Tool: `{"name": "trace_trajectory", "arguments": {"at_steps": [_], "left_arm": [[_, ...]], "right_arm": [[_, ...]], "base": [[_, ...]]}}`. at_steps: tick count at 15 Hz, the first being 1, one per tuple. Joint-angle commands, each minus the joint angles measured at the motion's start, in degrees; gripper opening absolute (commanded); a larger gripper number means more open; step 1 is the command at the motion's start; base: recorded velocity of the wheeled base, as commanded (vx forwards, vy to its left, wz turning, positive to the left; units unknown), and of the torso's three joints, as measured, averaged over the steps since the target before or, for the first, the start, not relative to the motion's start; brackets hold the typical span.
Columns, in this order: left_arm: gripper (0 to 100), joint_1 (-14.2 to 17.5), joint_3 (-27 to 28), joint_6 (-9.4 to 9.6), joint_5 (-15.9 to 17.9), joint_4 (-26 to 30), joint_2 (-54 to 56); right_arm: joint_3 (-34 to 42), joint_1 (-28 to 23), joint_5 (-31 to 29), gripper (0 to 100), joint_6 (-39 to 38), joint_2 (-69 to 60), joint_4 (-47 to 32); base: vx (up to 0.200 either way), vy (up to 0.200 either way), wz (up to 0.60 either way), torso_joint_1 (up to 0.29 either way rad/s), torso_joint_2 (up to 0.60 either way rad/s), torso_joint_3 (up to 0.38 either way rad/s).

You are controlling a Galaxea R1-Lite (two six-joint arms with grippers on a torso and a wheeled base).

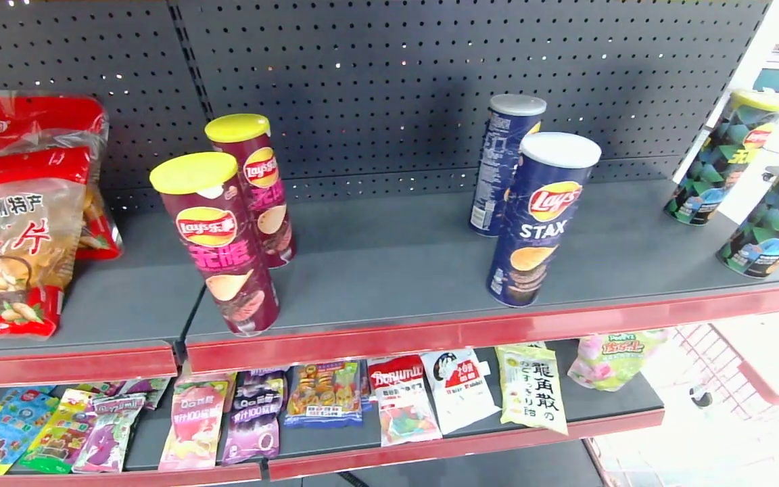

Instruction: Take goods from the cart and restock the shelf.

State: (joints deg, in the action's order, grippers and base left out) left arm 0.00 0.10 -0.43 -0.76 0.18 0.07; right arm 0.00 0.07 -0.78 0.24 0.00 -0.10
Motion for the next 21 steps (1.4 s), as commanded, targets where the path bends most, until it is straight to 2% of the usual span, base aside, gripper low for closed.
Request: {"name": "trace_trajectory", "arguments": {"at_steps": [1, 10, 13, 16, 21], "left_arm": [[100, 0.00, -0.01, -0.01, -0.04, -0.01, -0.07], [100, 0.00, -0.01, -0.01, -0.04, -0.01, -0.07], [100, 0.00, -0.01, -0.01, -0.04, -0.01, -0.07], [100, 0.00, -0.01, -0.01, -0.04, -0.01, -0.07], [100, 0.00, -0.01, -0.01, -0.04, -0.01, -0.07]], "right_arm": [[0.00, 0.01, -0.01, 100, 0.02, 0.09, 0.01], [0.00, 0.01, -0.01, 100, 0.02, 0.09, 0.01], [0.00, 0.01, -0.01, 100, 0.02, 0.09, 0.01], [0.00, 0.01, -0.01, 100, 0.02, 0.09, 0.01], [0.00, 0.01, -0.01, 100, 0.02, 0.09, 0.01]], "base": [[0.000, -0.200, 0.00, 0.002, 0.00, -0.002], [0.000, -0.200, 0.00, 0.001, 0.00, 0.004], [0.000, 0.000, 0.00, 0.000, 0.00, 0.000], [0.000, 0.000, 0.60, 0.001, 0.00, 0.004], [0.000, 0.000, 0.00, 0.000, 0.00, 0.000]]}}
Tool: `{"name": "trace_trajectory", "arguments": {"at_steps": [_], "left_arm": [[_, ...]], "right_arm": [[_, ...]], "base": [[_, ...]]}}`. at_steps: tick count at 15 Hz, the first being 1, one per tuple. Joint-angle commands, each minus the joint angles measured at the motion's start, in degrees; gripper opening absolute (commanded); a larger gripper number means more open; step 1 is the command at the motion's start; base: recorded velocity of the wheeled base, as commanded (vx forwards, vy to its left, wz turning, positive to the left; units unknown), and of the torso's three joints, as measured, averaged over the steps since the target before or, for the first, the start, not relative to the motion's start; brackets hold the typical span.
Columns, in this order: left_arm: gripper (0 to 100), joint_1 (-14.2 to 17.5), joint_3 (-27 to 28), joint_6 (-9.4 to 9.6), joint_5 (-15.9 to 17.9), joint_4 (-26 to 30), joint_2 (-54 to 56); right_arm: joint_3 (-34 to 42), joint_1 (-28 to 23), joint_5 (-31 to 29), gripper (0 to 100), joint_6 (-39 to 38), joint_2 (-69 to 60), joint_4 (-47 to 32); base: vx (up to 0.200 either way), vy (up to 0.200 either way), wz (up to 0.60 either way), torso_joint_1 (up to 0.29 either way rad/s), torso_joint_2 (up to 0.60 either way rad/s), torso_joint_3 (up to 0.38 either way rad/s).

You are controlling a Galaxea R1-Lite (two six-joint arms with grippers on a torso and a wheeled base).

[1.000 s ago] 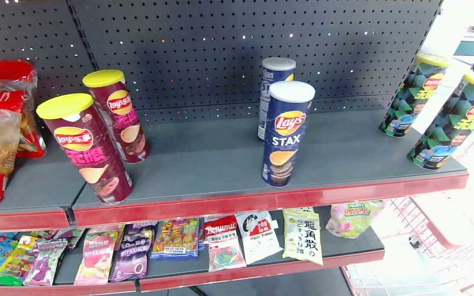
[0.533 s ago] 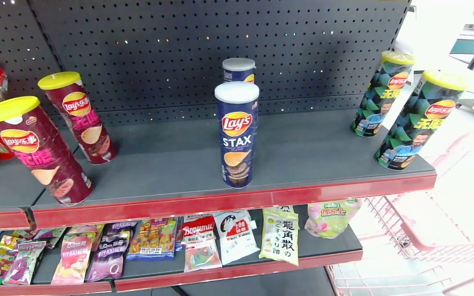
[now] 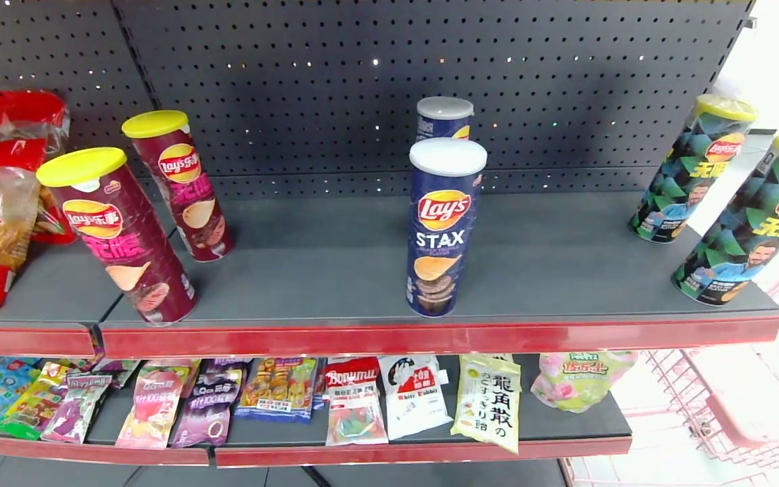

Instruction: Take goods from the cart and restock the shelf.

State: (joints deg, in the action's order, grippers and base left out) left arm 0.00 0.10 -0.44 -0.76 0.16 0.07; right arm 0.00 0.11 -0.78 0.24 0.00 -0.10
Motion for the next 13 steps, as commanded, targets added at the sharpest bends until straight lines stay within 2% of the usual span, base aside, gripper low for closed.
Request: {"name": "trace_trajectory", "arguments": {"at_steps": [1, 5, 13], "left_arm": [[100, 0.00, -0.01, 0.00, -0.04, 0.02, -0.07], [100, 0.00, -0.01, 0.00, -0.04, 0.02, -0.07], [100, 0.00, -0.01, 0.00, -0.04, 0.02, -0.07]], "right_arm": [[0.00, -0.02, -0.01, 100, 0.02, 0.09, 0.01], [0.00, -0.02, -0.01, 100, 0.02, 0.09, 0.01], [0.00, -0.02, -0.01, 100, -0.07, 0.09, 0.01]], "base": [[0.000, 0.000, 0.00, 0.000, 0.00, 0.000], [0.200, 0.000, 0.00, -0.001, 0.00, 0.005], [0.000, 0.000, 0.00, 0.000, 0.00, 0.000]]}}
